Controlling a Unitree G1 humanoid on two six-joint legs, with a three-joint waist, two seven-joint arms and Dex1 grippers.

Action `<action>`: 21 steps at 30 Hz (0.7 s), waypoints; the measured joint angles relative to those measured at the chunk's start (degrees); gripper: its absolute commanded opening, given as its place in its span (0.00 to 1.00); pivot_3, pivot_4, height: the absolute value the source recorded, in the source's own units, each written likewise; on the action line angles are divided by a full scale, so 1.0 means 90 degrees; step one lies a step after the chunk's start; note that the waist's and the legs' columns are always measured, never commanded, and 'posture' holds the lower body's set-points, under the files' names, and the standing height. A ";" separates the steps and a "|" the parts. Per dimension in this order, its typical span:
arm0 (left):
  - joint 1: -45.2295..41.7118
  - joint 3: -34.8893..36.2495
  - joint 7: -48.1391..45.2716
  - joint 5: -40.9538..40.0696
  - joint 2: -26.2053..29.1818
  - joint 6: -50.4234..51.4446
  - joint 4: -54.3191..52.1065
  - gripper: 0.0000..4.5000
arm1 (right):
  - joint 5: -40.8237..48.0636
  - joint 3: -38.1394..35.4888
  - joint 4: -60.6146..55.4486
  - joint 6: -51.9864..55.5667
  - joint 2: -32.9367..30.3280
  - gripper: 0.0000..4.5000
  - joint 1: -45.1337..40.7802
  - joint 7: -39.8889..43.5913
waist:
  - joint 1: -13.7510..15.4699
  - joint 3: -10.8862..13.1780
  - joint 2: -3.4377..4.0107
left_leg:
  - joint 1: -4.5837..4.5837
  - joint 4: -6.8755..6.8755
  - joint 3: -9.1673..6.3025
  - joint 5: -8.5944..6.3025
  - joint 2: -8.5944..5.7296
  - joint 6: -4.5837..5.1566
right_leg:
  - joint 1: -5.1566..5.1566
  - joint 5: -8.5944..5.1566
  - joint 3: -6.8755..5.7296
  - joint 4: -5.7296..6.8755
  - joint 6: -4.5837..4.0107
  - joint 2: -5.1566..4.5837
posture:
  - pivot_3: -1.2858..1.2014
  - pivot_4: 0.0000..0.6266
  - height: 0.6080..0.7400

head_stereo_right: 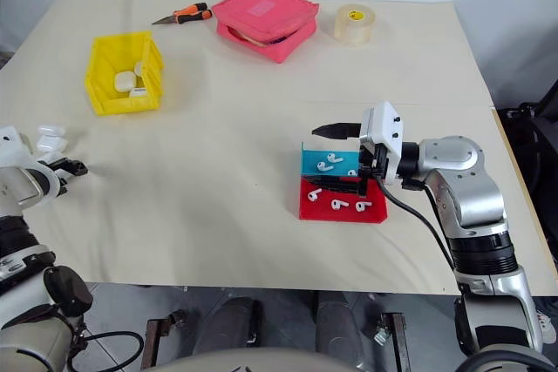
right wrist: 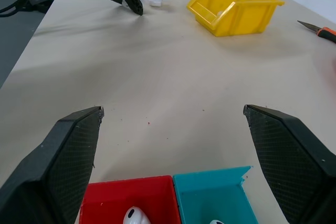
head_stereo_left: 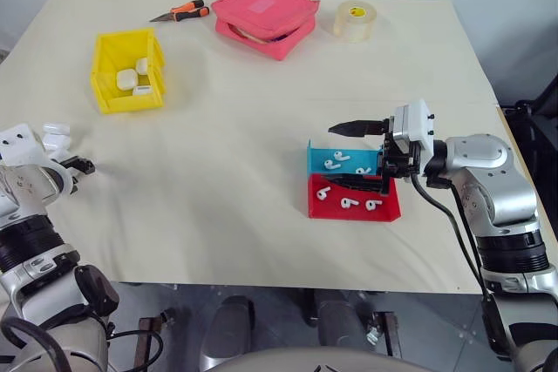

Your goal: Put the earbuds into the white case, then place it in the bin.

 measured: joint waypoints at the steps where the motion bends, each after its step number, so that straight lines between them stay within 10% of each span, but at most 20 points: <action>1: -0.0020 0.0003 0.0022 0.0015 -0.0014 -0.0007 0.0005 1.00 | 0.0000 0.0000 0.0000 0.0000 0.0000 0.99 0.0000 0.0000 | -0.0001 0.0000 0.0000 | 0.0000 0.0000 0.0000 -0.0001 0.0000 -0.0002 | 0.0000 0.0000 0.0000 0.0000 0.0000 0.0000 | 0.52 0.24 1.00; 21: -0.0498 0.0055 0.0132 0.0056 0.0277 -0.0335 0.1006 1.00 | -0.0004 0.0001 -0.0002 0.0068 0.0000 0.99 0.0003 -0.0047 | -0.0038 0.0000 -0.0001 | 0.0001 -0.0001 0.0002 -0.0002 0.0004 -0.0012 | -0.0001 0.0000 0.0000 -0.0001 0.0000 0.0005 | 0.52 0.24 1.00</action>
